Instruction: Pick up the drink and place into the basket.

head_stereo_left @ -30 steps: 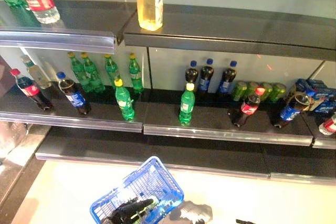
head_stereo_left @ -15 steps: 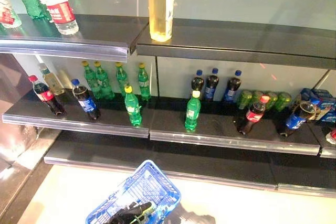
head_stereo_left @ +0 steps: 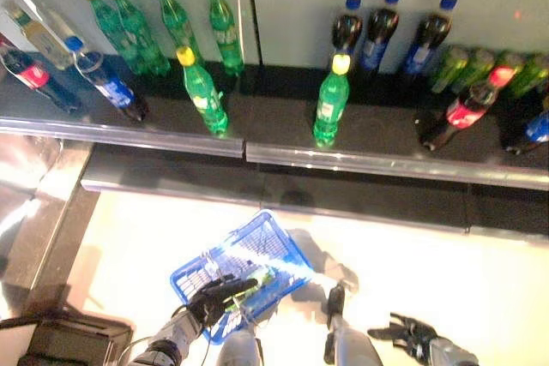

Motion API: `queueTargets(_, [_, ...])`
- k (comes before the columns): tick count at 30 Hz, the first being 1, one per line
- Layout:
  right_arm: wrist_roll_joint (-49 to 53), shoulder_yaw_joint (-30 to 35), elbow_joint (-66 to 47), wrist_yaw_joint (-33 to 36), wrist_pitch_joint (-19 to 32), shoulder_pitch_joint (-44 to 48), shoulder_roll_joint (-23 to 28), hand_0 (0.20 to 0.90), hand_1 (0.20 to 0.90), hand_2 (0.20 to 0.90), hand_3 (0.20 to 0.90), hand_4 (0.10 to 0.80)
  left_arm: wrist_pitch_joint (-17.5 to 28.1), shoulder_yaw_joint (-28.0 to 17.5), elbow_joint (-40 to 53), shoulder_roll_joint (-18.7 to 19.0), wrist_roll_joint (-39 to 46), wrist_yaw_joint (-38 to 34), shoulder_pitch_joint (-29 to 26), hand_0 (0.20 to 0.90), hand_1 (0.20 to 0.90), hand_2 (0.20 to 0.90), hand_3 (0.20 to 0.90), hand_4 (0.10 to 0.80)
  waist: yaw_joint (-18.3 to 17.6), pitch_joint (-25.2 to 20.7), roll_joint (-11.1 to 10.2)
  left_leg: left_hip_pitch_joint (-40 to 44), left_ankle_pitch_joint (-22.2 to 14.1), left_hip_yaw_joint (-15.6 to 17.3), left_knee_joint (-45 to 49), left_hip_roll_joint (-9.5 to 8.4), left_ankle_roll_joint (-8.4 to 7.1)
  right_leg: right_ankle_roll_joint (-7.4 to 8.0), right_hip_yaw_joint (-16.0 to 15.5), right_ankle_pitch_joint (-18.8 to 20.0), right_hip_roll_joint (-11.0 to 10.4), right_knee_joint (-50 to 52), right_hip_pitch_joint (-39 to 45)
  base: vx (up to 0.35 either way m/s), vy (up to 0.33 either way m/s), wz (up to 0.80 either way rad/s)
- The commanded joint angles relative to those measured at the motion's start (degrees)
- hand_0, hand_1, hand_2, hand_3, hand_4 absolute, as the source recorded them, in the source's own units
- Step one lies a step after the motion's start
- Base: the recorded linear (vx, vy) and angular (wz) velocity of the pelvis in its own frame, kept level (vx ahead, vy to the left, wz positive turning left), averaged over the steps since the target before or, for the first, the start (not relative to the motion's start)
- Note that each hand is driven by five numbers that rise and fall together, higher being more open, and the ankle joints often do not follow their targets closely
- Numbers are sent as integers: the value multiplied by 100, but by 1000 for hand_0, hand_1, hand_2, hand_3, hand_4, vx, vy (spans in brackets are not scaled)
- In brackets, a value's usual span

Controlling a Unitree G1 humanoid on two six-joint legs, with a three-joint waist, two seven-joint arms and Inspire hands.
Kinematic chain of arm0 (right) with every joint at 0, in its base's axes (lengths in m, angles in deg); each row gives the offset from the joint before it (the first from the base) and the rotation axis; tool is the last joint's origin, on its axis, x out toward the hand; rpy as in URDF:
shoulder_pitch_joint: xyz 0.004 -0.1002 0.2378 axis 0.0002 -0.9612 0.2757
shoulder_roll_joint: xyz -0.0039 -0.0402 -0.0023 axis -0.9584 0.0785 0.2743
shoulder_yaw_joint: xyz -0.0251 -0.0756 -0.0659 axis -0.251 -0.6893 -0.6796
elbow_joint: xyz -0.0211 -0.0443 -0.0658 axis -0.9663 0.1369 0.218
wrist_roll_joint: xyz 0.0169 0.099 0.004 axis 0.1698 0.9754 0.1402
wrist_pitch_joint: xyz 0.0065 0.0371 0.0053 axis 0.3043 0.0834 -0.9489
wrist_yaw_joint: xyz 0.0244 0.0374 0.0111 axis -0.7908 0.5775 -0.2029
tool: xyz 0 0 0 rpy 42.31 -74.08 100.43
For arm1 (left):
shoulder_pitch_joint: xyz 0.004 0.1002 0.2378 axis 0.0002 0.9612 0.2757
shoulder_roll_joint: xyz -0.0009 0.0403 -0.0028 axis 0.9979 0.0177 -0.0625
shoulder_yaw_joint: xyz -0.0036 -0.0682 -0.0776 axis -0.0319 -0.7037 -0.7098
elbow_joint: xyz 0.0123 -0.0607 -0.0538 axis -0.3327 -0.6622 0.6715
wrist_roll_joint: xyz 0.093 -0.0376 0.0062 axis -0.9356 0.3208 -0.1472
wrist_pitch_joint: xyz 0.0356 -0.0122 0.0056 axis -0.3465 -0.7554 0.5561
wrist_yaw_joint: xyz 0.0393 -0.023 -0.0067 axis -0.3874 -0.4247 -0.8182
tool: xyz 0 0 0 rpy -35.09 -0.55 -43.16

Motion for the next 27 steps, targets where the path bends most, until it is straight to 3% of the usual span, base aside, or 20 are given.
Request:
queueTargets(1, [16, -269, -87, 48, 371, 288, 435, 900, 900, 900, 900, 800, 291, 240, -52, 490, 364, 154, -128, 300, 300, 300, 200, 100, 83, 269, -43, -287, -155, -361, 158, -508, 217, 143, 159, -421, -115, 481, -143, -183, 84, 2])
queueTargets(7, [386, -513, -472, 205, 1168, 607, 585, 900, 900, 900, 900, 800, 283, 320, -3, 524, 527, 161, -234, 300, 300, 300, 200, 100, 89, 597, -27, -1104, -509, -438, 1407, -602, 217, 99, 55, -678, -371, 1457, -865, -165, 39, 6])
queueTargets(13, [550, -590, -1746, 533, 1742, 699, 599, 900, 900, 900, 900, 800, 353, 299, 121, 552, 638, 60, -224, 300, 300, 300, 200, 100, 38, 705, -115, -1500, -780, -431, 2070, -559, 289, 77, 132, -864, -412, 2014, -1299, -70, -5, 1])
queueTargets(15, [526, -616, -2207, 671, 1761, 647, 611, 900, 900, 900, 900, 800, 368, 295, 180, 560, 667, 43, -199, 300, 300, 300, 200, 100, 14, 709, -131, -1538, -800, -441, 2116, -561, 304, 80, 169, -876, -399, 2068, -1350, -17, -30, 10])
queueTargets(17, [240, -711, -3559, 1013, 1813, 503, 681, 900, 900, 900, 900, 800, 448, 315, 438, 546, 785, -8, -58, 300, 300, 300, 200, 100, -50, 727, -160, -1526, -803, -405, 2083, -556, 325, 108, 198, -867, -373, 2087, -1403, -17, -17, 6])
queueTargets(27, [-347, -502, -5938, 961, 2102, 697, 1051, 900, 900, 900, 900, 800, 717, 91, 376, 451, 1147, 110, 190, 300, 300, 300, 200, 100, -163, 763, -158, -1414, -766, -308, 1908, -548, 348, 148, 314, -923, -349, 2090, -1413, -3, 13, -2])
